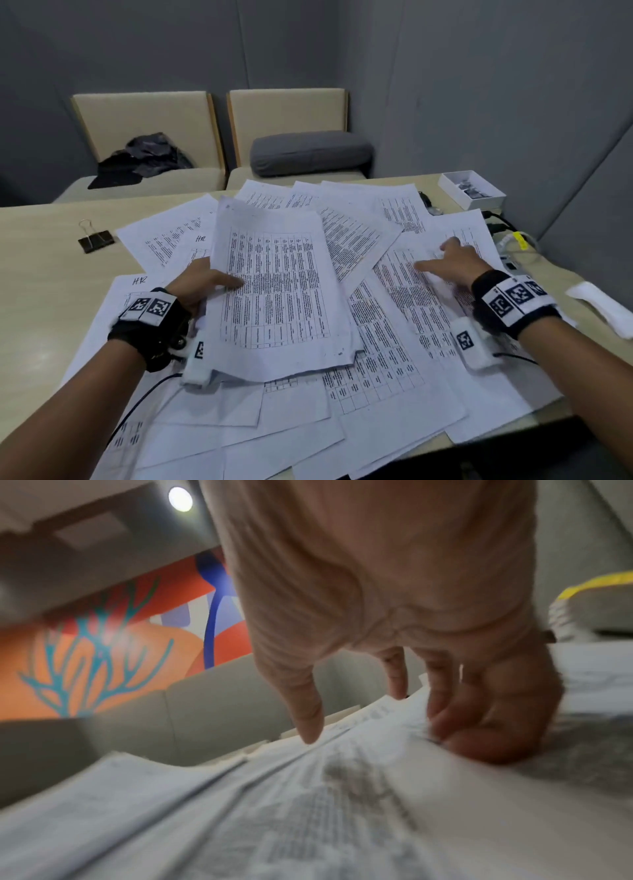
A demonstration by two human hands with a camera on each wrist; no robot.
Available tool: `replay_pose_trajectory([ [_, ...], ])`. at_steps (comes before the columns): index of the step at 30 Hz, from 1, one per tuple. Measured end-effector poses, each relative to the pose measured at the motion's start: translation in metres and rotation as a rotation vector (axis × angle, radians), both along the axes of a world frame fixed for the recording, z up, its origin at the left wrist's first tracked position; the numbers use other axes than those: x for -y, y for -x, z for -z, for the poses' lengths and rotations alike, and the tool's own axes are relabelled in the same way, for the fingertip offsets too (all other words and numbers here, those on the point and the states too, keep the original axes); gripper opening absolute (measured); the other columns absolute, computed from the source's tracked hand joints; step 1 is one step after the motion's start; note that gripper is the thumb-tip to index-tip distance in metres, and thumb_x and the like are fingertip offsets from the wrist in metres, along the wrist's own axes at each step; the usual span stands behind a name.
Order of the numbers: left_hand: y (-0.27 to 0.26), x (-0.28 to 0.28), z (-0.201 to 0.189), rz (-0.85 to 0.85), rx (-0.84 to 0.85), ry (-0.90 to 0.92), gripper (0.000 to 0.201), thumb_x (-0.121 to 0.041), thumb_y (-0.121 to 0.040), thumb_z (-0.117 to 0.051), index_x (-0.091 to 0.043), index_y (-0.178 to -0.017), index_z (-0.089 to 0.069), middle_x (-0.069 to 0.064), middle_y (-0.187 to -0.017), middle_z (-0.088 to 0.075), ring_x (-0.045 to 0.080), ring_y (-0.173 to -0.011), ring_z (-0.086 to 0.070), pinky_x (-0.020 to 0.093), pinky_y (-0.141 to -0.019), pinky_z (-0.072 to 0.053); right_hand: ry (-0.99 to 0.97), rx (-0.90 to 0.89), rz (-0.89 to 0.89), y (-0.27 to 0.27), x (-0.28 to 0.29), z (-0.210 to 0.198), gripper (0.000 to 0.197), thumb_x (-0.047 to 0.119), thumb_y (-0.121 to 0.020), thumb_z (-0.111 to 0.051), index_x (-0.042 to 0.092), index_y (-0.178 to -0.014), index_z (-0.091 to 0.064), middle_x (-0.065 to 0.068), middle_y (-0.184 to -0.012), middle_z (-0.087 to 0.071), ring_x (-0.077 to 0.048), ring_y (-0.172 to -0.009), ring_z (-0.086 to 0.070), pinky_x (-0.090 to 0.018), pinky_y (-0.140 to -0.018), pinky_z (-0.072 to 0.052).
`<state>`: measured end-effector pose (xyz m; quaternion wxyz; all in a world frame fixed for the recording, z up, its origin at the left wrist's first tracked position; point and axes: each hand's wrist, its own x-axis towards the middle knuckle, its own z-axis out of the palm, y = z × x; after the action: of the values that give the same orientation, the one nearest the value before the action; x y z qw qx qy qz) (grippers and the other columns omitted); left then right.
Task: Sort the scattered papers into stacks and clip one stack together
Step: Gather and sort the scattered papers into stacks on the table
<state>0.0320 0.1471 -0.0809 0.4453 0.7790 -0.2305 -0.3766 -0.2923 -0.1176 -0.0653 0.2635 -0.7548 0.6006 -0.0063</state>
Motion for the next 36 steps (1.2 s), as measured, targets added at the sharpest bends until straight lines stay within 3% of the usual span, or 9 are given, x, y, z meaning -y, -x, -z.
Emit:
replay_pose_trajectory([
  [3, -0.001, -0.001, 0.002, 0.006, -0.028, 0.026, 0.017, 0.006, -0.079, -0.069, -0.001, -0.095, -0.069, 0.022, -0.095, -0.074, 0.044, -0.088, -0.071, 0.059, -0.084, -0.054, -0.203, 0.280, -0.038, -0.007, -0.017, 0.001, 0.100, 0.044, -0.075, -0.081, 0.008, -0.150, -0.026, -0.015, -0.154, -0.037, -0.033, -0.137, -0.042, -0.043, -0.110, -0.037],
  [6, -0.002, -0.003, 0.001, 0.003, -0.074, 0.045, 0.019, 0.010, -0.080, -0.067, -0.001, -0.096, -0.068, 0.022, -0.098, -0.074, 0.042, -0.089, -0.070, 0.054, -0.082, -0.055, -0.339, 0.452, -0.080, -0.019, -0.038, 0.013, 0.096, 0.040, -0.048, -0.094, 0.017, -0.131, -0.052, -0.004, -0.127, -0.066, -0.025, -0.114, -0.063, -0.048, -0.107, -0.043],
  [9, -0.004, -0.005, 0.003, -0.006, -0.089, 0.067, 0.021, 0.010, -0.079, -0.067, 0.001, -0.098, -0.068, 0.022, -0.101, -0.073, 0.037, -0.088, -0.072, 0.043, -0.079, -0.056, -0.262, 0.438, -0.135, -0.025, -0.048, 0.021, 0.095, 0.028, -0.049, -0.095, 0.019, -0.132, -0.050, 0.002, -0.124, -0.065, -0.024, -0.115, -0.061, -0.048, -0.105, -0.045],
  [13, -0.006, -0.007, 0.001, 0.000, -0.080, 0.069, 0.026, 0.006, -0.076, -0.071, 0.003, -0.102, -0.069, 0.022, -0.104, -0.073, 0.040, -0.093, -0.071, 0.050, -0.087, -0.055, -0.360, 0.462, -0.128, -0.018, -0.036, 0.015, 0.107, 0.035, -0.028, -0.099, 0.016, -0.124, -0.058, 0.000, -0.115, -0.073, -0.027, -0.113, -0.065, -0.050, -0.106, -0.044],
  [18, -0.034, -0.008, 0.021, -0.005, -0.149, 0.063, 0.061, -0.016, -0.053, -0.091, -0.005, -0.109, -0.071, 0.020, -0.110, -0.072, 0.055, -0.101, -0.062, 0.074, -0.096, -0.037, -0.448, 0.552, -0.164, -0.004, -0.033, -0.015, 0.052, 0.008, -0.067, -0.085, 0.005, -0.116, -0.065, -0.006, -0.103, -0.077, -0.027, -0.101, -0.071, -0.044, -0.102, -0.048],
  [20, -0.035, -0.008, 0.019, -0.012, -0.140, 0.060, 0.059, -0.017, -0.054, -0.091, -0.005, -0.108, -0.071, 0.019, -0.110, -0.072, 0.052, -0.101, -0.065, 0.070, -0.097, -0.040, -0.441, 0.557, -0.156, 0.005, -0.031, -0.026, 0.042, 0.001, -0.075, -0.077, 0.002, -0.115, -0.066, -0.012, -0.103, -0.077, -0.030, -0.094, -0.073, -0.041, -0.090, -0.055],
  [26, -0.008, -0.009, -0.004, -0.050, -0.094, 0.044, 0.033, 0.010, -0.078, -0.068, 0.004, -0.110, -0.066, 0.024, -0.107, -0.071, 0.038, -0.092, -0.070, 0.045, -0.081, -0.056, -0.185, 0.723, -0.134, 0.037, -0.016, -0.097, 0.046, -0.009, -0.067, -0.078, 0.004, -0.109, -0.067, -0.013, -0.100, -0.077, -0.032, -0.089, -0.074, -0.042, -0.073, -0.062],
  [31, -0.003, -0.004, -0.009, -0.035, -0.043, 0.032, 0.024, 0.010, -0.080, -0.067, 0.002, -0.103, -0.067, 0.024, -0.104, -0.071, 0.037, -0.088, -0.070, 0.043, -0.078, -0.056, 0.001, 0.913, -0.219, 0.055, -0.025, -0.184, 0.037, -0.006, -0.074, -0.071, 0.012, -0.106, -0.069, 0.001, -0.090, -0.079, -0.018, -0.075, -0.076, -0.029, -0.058, -0.060],
  [36, 0.012, 0.003, -0.018, -0.005, 0.021, 0.094, 0.027, 0.011, -0.078, -0.066, 0.004, -0.104, -0.066, 0.023, -0.106, -0.070, 0.040, -0.097, -0.068, 0.041, -0.081, -0.055, 0.090, 1.047, -0.149, 0.039, -0.018, -0.210, 0.069, 0.015, -0.058, -0.088, 0.010, -0.123, -0.062, 0.005, -0.096, -0.078, -0.015, -0.083, -0.076, -0.031, -0.062, -0.061],
])
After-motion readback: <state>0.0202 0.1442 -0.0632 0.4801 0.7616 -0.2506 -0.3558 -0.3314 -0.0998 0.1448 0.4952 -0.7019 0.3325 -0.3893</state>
